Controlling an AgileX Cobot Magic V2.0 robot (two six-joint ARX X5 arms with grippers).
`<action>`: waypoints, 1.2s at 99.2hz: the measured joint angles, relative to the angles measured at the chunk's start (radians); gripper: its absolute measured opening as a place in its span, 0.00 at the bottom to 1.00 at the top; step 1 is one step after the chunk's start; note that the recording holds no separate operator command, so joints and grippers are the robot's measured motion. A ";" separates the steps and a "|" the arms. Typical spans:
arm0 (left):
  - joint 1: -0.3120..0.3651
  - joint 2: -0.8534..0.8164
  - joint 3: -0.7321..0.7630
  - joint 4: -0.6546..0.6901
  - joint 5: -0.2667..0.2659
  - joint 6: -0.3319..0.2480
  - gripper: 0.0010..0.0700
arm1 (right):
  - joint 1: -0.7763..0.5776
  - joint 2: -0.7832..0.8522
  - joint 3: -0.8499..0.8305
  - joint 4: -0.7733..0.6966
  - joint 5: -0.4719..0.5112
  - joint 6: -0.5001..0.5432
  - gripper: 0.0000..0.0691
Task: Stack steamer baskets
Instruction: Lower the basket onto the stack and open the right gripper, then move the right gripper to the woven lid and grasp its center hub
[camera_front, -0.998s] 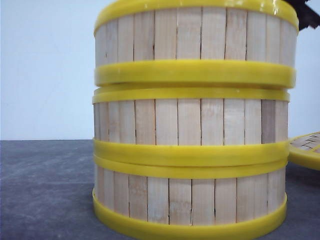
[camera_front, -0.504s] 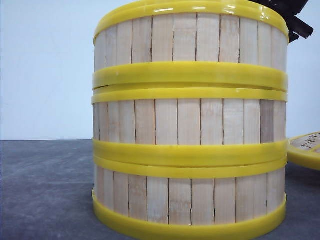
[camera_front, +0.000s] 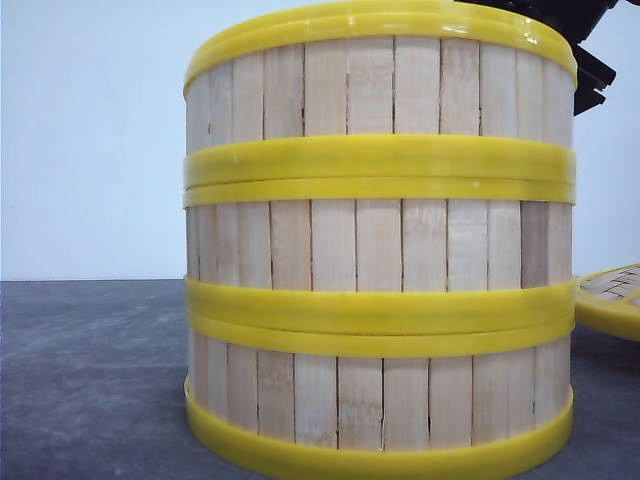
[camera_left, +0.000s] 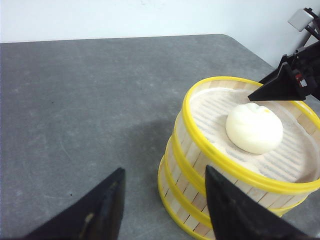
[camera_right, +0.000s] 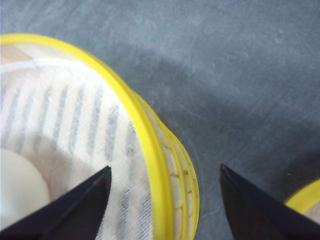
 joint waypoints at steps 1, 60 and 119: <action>0.000 0.000 0.000 0.000 0.000 0.000 0.42 | 0.000 -0.001 0.000 0.002 0.000 0.000 0.63; 0.000 0.000 0.000 0.001 0.000 0.024 0.42 | -0.106 -0.397 0.000 -0.170 0.367 0.168 0.63; -0.008 0.000 0.000 0.001 0.000 0.042 0.42 | -0.281 -0.089 -0.019 -0.282 0.395 0.168 0.50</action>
